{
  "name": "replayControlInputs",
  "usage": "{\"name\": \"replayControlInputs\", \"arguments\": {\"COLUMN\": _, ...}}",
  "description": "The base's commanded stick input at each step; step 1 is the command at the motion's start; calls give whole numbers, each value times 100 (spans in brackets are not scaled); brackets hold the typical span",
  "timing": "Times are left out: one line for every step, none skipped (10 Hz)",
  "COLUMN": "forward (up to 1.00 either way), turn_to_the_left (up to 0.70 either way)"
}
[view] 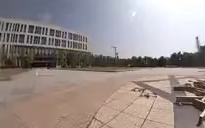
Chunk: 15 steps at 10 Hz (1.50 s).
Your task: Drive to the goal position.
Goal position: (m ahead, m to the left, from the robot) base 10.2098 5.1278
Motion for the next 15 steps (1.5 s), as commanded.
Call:
{"name": "replayControlInputs", "arguments": {"forward": 64, "turn_to_the_left": 0}}
{"name": "replayControlInputs", "arguments": {"forward": 63, "turn_to_the_left": 0}}
{"name": "replayControlInputs", "arguments": {"forward": 64, "turn_to_the_left": 0}}
{"name": "replayControlInputs", "arguments": {"forward": 63, "turn_to_the_left": 0}}
{"name": "replayControlInputs", "arguments": {"forward": 63, "turn_to_the_left": 0}}
{"name": "replayControlInputs", "arguments": {"forward": 63, "turn_to_the_left": 0}}
{"name": "replayControlInputs", "arguments": {"forward": 63, "turn_to_the_left": 0}}
{"name": "replayControlInputs", "arguments": {"forward": 62, "turn_to_the_left": 0}}
{"name": "replayControlInputs", "arguments": {"forward": 61, "turn_to_the_left": 0}}
{"name": "replayControlInputs", "arguments": {"forward": 61, "turn_to_the_left": 0}}
{"name": "replayControlInputs", "arguments": {"forward": 61, "turn_to_the_left": 0}}
{"name": "replayControlInputs", "arguments": {"forward": 61, "turn_to_the_left": 0}}
{"name": "replayControlInputs", "arguments": {"forward": 61, "turn_to_the_left": 0}}
{"name": "replayControlInputs", "arguments": {"forward": 61, "turn_to_the_left": 0}}
{"name": "replayControlInputs", "arguments": {"forward": 61, "turn_to_the_left": 0}}
